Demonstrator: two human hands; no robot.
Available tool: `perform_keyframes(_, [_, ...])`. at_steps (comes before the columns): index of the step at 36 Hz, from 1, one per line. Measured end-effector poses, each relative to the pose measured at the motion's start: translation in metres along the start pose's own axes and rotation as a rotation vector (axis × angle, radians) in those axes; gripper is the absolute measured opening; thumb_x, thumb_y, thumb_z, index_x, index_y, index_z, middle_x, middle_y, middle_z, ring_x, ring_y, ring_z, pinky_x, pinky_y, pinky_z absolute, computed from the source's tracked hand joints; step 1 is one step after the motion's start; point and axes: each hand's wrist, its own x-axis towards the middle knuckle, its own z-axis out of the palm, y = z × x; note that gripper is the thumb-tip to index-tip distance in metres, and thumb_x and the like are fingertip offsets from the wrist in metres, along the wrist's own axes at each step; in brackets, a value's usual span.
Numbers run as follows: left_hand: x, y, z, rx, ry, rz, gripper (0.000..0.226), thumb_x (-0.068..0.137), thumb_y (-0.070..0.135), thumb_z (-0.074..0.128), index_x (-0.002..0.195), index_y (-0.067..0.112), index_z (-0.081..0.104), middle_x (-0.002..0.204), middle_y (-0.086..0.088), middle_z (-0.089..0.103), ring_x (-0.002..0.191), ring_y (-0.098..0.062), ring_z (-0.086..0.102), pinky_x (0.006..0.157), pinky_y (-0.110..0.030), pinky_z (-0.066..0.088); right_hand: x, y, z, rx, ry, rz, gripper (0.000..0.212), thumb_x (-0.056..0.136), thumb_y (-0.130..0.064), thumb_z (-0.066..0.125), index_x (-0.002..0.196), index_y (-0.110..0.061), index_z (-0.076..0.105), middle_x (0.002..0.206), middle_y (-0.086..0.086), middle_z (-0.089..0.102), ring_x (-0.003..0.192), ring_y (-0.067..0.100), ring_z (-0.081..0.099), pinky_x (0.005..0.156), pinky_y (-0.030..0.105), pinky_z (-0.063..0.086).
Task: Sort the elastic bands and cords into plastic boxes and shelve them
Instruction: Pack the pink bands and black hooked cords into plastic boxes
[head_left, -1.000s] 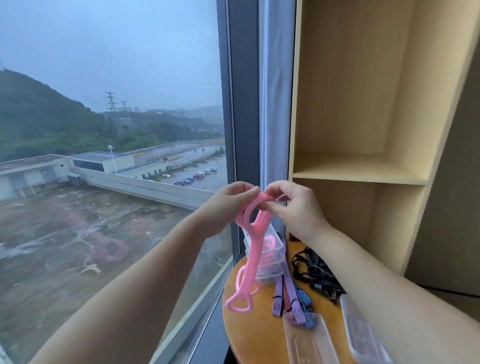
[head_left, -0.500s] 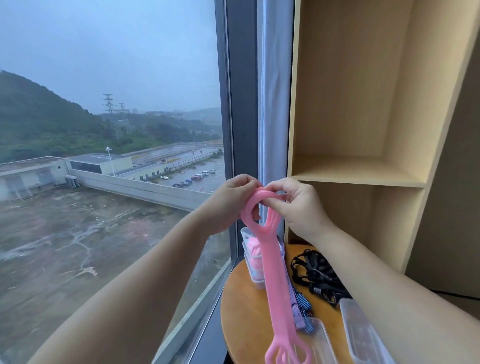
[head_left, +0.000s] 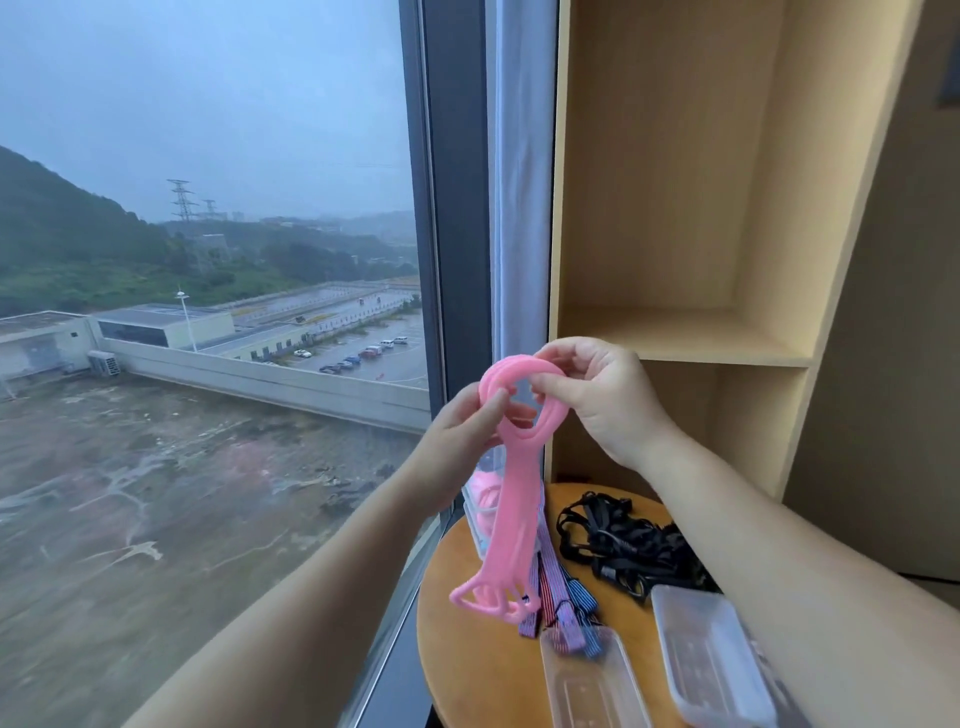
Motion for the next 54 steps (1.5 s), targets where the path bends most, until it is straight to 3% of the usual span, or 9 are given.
perform_keyframes(6, [0.005, -0.009, 0.011, -0.049, 0.053, -0.020, 0.028, 0.086, 0.044, 0.054, 0.102, 0.020, 0.058, 0.086, 0.003, 0.068, 0.084, -0.015, 0.064, 0.077, -0.030, 0.049, 0.003, 0.006, -0.004, 0.066, 0.091, 0.077, 0.027, 0.085, -0.008, 0.072, 0.110, -0.016, 0.066, 0.089, 0.003, 0.074, 0.080, 0.018, 0.070, 0.076, 0.031, 0.056])
perform_keyframes(11, [0.015, -0.005, 0.019, -0.063, 0.101, -0.032, 0.026, 0.088, 0.041, 0.048, 0.097, 0.017, 0.052, 0.077, 0.008, 0.064, 0.079, -0.015, 0.060, 0.079, -0.038, 0.046, -0.012, 0.019, -0.004, 0.146, 0.061, 0.320, 0.056, 0.087, -0.035, 0.067, 0.135, -0.012, 0.049, 0.107, 0.011, 0.071, 0.102, 0.028, 0.069, 0.094, 0.047, 0.054])
perform_keyframes(19, [0.018, 0.000, 0.021, 0.005, 0.053, -0.074, 0.028, 0.086, 0.048, 0.049, 0.097, 0.023, 0.055, 0.087, -0.001, 0.057, 0.088, -0.026, 0.052, 0.086, -0.049, 0.045, -0.023, 0.015, -0.023, 0.155, -0.032, 0.185, 0.032, 0.088, -0.023, 0.065, 0.120, -0.021, 0.065, 0.111, 0.004, 0.072, 0.108, 0.016, 0.066, 0.094, 0.033, 0.053])
perform_keyframes(24, [0.013, 0.002, 0.029, -0.046, -0.025, -0.094, 0.026, 0.087, 0.045, 0.048, 0.099, 0.022, 0.053, 0.088, 0.000, 0.053, 0.089, -0.028, 0.051, 0.079, -0.041, 0.045, -0.004, -0.003, -0.037, 0.101, -0.069, 0.151, 0.031, 0.090, -0.011, 0.064, 0.120, -0.003, 0.066, 0.093, 0.006, 0.071, 0.084, 0.016, 0.066, 0.085, 0.030, 0.057])
perform_keyframes(32, [0.015, 0.004, 0.041, -0.118, -0.065, -0.054, 0.046, 0.087, 0.048, 0.053, 0.129, 0.032, 0.046, 0.113, 0.002, 0.070, 0.096, -0.016, 0.066, 0.080, -0.031, 0.052, 0.005, -0.010, -0.038, -0.050, 0.024, 0.009, 0.022, 0.094, -0.016, 0.062, 0.113, -0.027, 0.064, 0.088, 0.005, 0.074, 0.076, 0.017, 0.070, 0.073, 0.026, 0.057])
perform_keyframes(37, [0.020, 0.008, 0.053, -0.060, -0.058, -0.040, 0.018, 0.090, 0.053, 0.044, 0.107, 0.055, 0.049, 0.106, -0.005, 0.072, 0.100, -0.030, 0.067, 0.082, -0.043, 0.057, 0.006, -0.011, -0.040, -0.244, 0.045, -0.054, 0.007, 0.096, -0.019, 0.059, 0.099, -0.026, 0.061, 0.095, -0.001, 0.069, 0.086, 0.007, 0.068, 0.072, 0.020, 0.057])
perform_keyframes(45, [0.021, 0.031, 0.063, -0.200, -0.170, -0.025, 0.043, 0.086, 0.048, 0.055, 0.123, 0.033, 0.040, 0.098, 0.001, 0.072, 0.083, -0.021, 0.068, 0.077, -0.035, 0.055, 0.009, -0.039, -0.056, -0.207, 0.041, -0.027, 0.008, 0.095, -0.018, 0.062, 0.102, -0.022, 0.063, 0.086, -0.008, 0.071, 0.081, 0.011, 0.070, 0.068, 0.023, 0.058])
perform_keyframes(50, [0.010, 0.033, 0.068, -0.213, -0.217, -0.061, 0.047, 0.088, 0.031, 0.063, 0.130, 0.031, 0.042, 0.112, -0.008, 0.070, 0.104, -0.029, 0.068, 0.087, -0.042, 0.055, 0.007, -0.052, -0.064, 0.000, 0.106, -0.012, 0.009, 0.087, -0.011, 0.069, 0.091, -0.019, 0.070, 0.086, 0.002, 0.074, 0.082, 0.024, 0.072, 0.075, 0.034, 0.060])
perform_keyframes(54, [-0.002, 0.026, 0.079, -0.127, -0.203, -0.120, 0.027, 0.101, 0.017, 0.050, 0.128, 0.013, 0.050, 0.105, -0.008, 0.072, 0.100, -0.029, 0.069, 0.089, -0.045, 0.055, 0.005, -0.056, -0.066, 0.022, 0.146, -0.029, 0.012, 0.085, -0.005, 0.071, 0.087, -0.017, 0.070, 0.084, 0.006, 0.073, 0.079, 0.024, 0.071, 0.076, 0.035, 0.060])
